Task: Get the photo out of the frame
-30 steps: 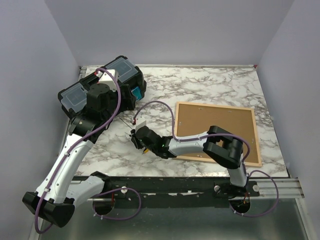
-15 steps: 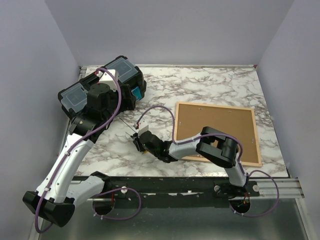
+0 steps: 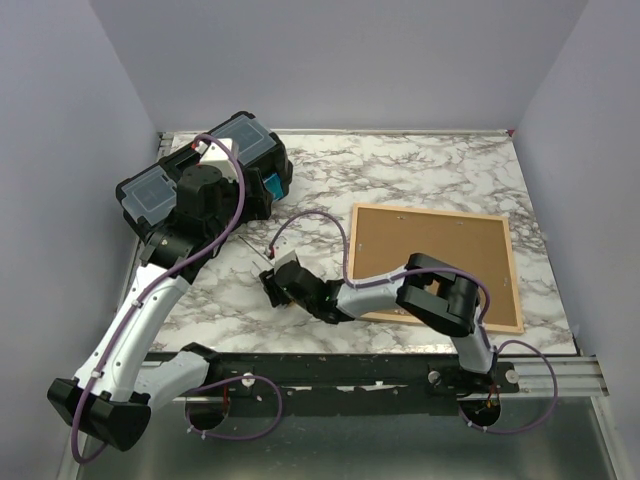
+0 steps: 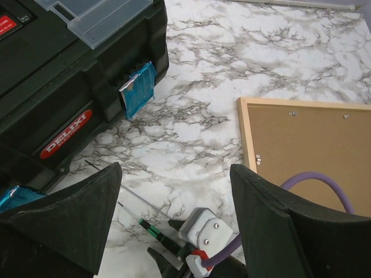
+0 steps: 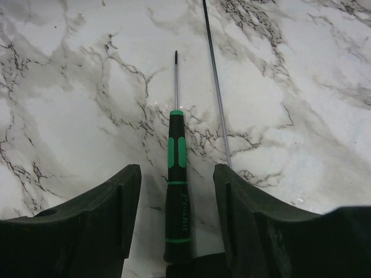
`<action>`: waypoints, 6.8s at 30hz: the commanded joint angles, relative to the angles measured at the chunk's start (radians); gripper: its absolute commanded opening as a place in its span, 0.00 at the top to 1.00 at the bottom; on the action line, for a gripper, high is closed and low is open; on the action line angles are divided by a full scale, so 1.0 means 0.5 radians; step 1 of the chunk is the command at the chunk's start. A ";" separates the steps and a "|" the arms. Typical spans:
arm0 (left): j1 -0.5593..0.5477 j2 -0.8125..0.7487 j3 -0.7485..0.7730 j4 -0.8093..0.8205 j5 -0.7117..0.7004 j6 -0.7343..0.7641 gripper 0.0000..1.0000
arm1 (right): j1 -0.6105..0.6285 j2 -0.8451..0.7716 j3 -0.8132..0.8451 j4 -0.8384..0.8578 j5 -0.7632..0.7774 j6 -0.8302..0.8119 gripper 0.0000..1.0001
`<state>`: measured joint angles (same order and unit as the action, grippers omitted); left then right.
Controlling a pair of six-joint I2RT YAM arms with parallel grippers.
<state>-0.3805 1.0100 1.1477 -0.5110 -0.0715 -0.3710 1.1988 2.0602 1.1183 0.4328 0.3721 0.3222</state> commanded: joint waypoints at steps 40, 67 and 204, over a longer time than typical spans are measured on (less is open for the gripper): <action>0.068 0.797 -0.078 0.291 1.415 -0.450 0.12 | 0.158 -0.895 -0.316 -2.045 0.237 0.372 0.16; -0.057 0.727 -1.190 1.726 1.659 -1.544 0.11 | 0.181 -1.842 -0.992 -0.945 0.301 -0.408 0.99; 0.246 1.214 0.709 -0.288 1.364 -0.729 0.70 | -0.038 -0.848 -0.801 0.582 1.738 -2.068 0.99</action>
<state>-0.2684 1.6810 1.4792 -0.6678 0.6502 -0.7311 1.1908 1.6596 0.7380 0.5243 1.2335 -0.7357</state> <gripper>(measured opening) 0.287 0.299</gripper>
